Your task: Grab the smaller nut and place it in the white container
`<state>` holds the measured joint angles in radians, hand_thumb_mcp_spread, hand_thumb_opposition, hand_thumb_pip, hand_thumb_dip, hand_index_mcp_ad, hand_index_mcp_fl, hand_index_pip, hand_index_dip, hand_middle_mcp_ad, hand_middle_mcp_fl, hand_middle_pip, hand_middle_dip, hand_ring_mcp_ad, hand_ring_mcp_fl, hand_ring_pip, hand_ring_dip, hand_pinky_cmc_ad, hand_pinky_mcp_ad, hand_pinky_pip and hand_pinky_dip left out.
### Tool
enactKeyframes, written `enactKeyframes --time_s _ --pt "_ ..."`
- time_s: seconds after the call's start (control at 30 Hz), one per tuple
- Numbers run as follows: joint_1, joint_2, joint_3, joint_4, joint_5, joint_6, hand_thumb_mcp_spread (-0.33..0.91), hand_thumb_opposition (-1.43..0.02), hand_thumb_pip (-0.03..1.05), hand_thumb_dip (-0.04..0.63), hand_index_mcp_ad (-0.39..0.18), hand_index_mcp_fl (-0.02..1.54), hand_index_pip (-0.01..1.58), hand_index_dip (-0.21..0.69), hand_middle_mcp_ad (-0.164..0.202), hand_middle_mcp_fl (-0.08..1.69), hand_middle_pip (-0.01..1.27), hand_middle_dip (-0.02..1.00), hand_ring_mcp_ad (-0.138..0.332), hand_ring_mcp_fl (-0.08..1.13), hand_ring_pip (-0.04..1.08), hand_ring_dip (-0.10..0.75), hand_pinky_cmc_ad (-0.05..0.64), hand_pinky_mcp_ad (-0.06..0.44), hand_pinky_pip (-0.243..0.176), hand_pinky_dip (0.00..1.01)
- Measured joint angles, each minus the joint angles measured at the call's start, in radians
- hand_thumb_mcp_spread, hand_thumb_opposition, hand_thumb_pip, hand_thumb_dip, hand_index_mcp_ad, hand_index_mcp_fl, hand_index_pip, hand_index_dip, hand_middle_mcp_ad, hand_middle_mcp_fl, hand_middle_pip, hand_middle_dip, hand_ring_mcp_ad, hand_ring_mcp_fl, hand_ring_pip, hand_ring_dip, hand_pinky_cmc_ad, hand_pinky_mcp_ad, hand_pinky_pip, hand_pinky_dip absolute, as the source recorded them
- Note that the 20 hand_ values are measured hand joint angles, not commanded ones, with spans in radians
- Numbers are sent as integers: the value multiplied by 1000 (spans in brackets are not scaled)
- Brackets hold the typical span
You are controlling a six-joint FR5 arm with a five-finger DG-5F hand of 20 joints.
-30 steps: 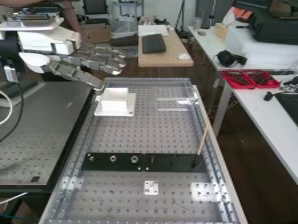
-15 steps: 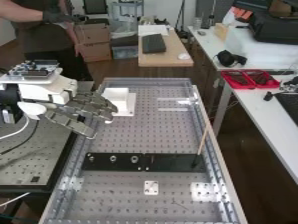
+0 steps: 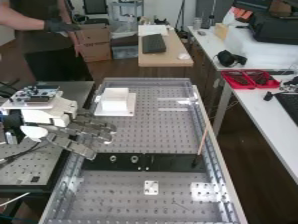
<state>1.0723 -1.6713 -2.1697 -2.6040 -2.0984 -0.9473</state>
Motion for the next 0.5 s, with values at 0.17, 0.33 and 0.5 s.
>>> enactKeyframes --time_s 0.17,0.33,0.5 --pt "-5 -25 -6 36 -6 6 351 -819 712 206 -86 -9 1288 227 26 51 138 222 162 0 82 101 429 323 -75 182" --pt "-8 -48 -4 53 -16 -7 351 -819 712 206 -86 -5 1382 227 26 54 136 222 162 0 82 101 412 319 -75 182" --pt "-10 -69 -1 62 -31 -29 351 -819 723 206 -86 -10 1443 229 26 51 136 222 159 0 82 101 417 319 -75 182"
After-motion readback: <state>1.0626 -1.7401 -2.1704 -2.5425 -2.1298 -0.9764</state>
